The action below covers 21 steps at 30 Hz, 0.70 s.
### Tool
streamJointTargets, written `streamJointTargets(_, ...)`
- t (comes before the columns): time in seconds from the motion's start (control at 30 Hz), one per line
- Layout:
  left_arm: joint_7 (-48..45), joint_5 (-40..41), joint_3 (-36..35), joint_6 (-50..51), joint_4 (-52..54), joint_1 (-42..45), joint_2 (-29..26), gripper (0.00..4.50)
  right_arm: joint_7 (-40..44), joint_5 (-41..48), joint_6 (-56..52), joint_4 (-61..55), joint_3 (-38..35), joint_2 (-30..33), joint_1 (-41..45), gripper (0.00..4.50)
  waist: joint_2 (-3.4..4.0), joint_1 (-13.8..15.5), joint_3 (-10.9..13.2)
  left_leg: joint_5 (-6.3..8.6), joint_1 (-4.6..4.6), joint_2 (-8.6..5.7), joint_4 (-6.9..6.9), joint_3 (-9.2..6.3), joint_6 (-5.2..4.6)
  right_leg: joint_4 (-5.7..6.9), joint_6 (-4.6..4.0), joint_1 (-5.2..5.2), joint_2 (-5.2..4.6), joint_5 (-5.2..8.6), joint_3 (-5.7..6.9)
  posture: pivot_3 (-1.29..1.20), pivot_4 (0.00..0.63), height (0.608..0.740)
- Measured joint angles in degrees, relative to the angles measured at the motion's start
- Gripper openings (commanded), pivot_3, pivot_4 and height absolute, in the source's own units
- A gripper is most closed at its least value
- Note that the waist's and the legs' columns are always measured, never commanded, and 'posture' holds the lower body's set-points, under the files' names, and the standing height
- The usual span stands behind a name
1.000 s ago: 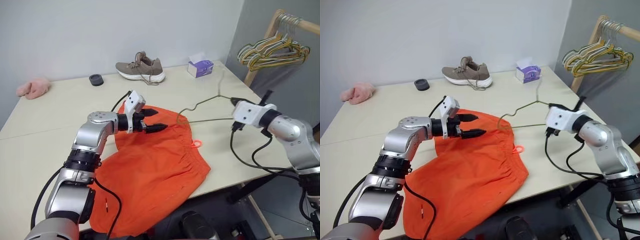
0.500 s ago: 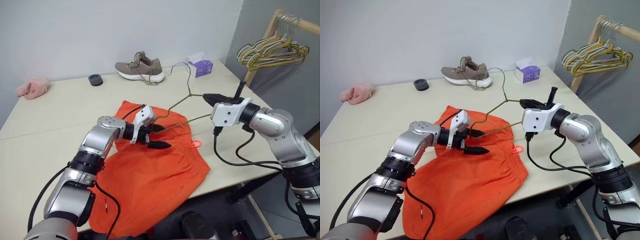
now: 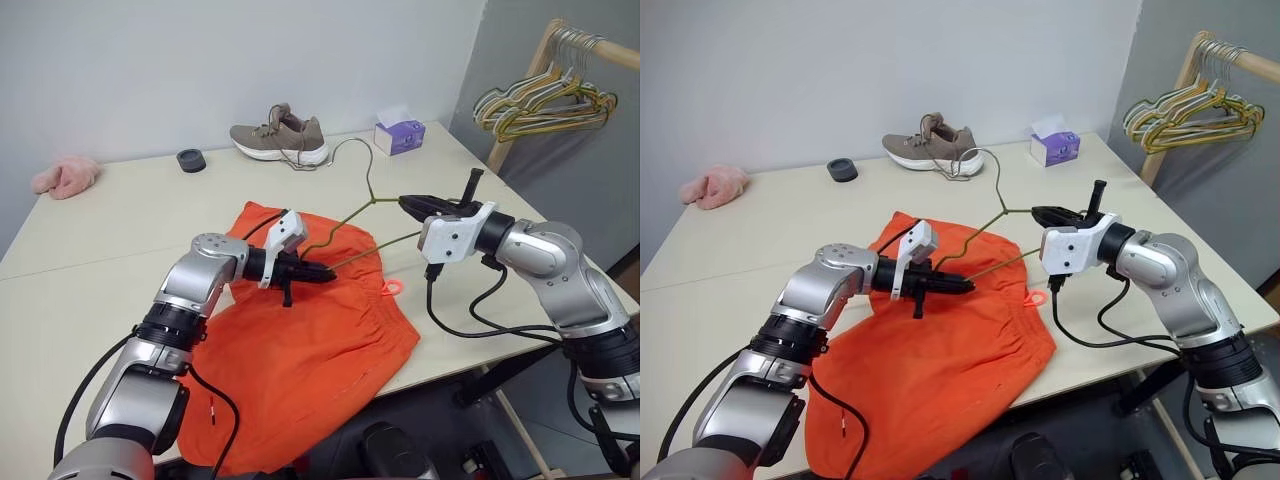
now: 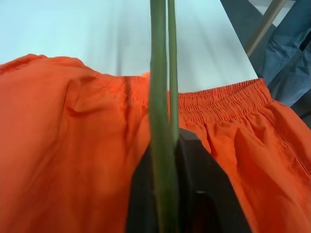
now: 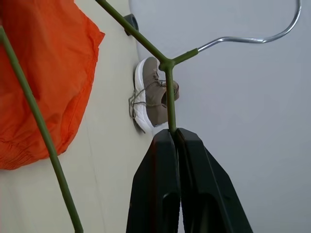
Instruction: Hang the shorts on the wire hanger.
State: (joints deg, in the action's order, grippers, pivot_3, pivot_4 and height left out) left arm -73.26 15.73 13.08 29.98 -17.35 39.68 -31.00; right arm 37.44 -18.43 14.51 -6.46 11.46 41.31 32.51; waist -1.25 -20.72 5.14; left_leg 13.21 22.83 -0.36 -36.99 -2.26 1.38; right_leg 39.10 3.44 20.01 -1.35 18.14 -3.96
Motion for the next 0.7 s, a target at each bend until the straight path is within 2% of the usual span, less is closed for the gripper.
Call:
streamJointTargets(0.07,0.1,0.0,0.0,0.1,0.5,-0.7,-0.2,0.03,0.8,0.1,1.0,0.0,0.0,0.3,-0.3,0.0,0.0,0.0,0.0,0.0,0.0,0.0,-0.01,-0.01,0.0,0.0,0.0,-0.01,0.0,0.0,0.01,-0.35,0.045,0.74)
streamJointTargets(0.1,0.2,0.0,0.0,0.2,0.6,-1.0,-0.3,0.01,1.1,0.4,1.3,0.0,0.0,0.3,-0.6,0.24,0.0,0.0,0.0,0.0,0.0,0.0,-0.01,-0.01,0.0,0.0,0.0,-0.01,0.0,0.0,0.01,-0.35,0.044,0.74)
streamJointTargets(0.2,1.0,-0.1,-0.1,0.1,1.1,-1.4,-0.4,0.0,1.7,2.0,1.8,-1.0,-0.1,0.2,-1.8,1.05,0.0,0.1,0.0,0.0,0.01,0.0,-0.02,-0.04,0.0,0.0,0.0,-0.02,-0.02,0.0,0.03,-0.35,0.045,0.74)
streamJointTargets(0.33,2.4,-0.7,-0.1,-1.2,1.4,-1.5,-1.1,0.0,3.2,4.2,-0.2,-3.4,-0.5,0.4,-2.8,2.44,0.0,0.0,0.0,0.0,0.0,-0.01,-0.03,-0.04,0.0,0.01,0.0,-0.03,-0.02,0.0,0.02,-0.35,0.049,0.74)
streamJointTargets(0.4,3.5,-2.0,0.0,-3.4,1.5,-1.7,-1.7,0.0,5.4,7.1,-5.0,-5.7,-2.0,1.3,-4.3,3.13,0.0,0.1,0.0,0.0,0.0,0.0,-0.04,-0.08,0.0,0.0,0.0,-0.05,-0.02,0.0,0.06,-0.35,0.05,0.74)
streamJointTargets(0.5,5.4,-7.5,0.6,-11.8,1.6,-2.6,-5.1,0.0,10.2,16.0,-24.6,-11.7,-6.4,2.6,-7.4,3.99,0.0,0.3,0.0,0.0,0.02,0.0,-0.02,-0.13,0.0,-0.01,-0.01,-0.04,-0.23,0.0,0.1,-0.35,0.052,0.74)
streamJointTargets(0.6,5.9,-11.3,1.6,-17.8,1.6,-2.8,-6.5,0.0,13.2,23.1,-38.0,-16.9,-9.3,3.8,-8.9,3.99,0.01,0.3,0.0,0.0,0.01,0.0,-0.02,-0.15,0.0,-0.01,-0.01,-0.06,-0.27,0.0,0.13,-0.35,0.052,0.74)
streamJointTargets(0.7,6.2,-14.5,3.2,-22.3,1.7,-2.8,-7.0,0.0,17.9,27.3,-44.0,-20.8,-8.4,7.7,-9.8,3.99,0.01,0.4,0.0,0.0,0.02,-0.01,-0.03,-0.11,0.0,-0.03,0.0,-0.04,-0.27,0.0,0.11,-0.35,0.053,0.74)
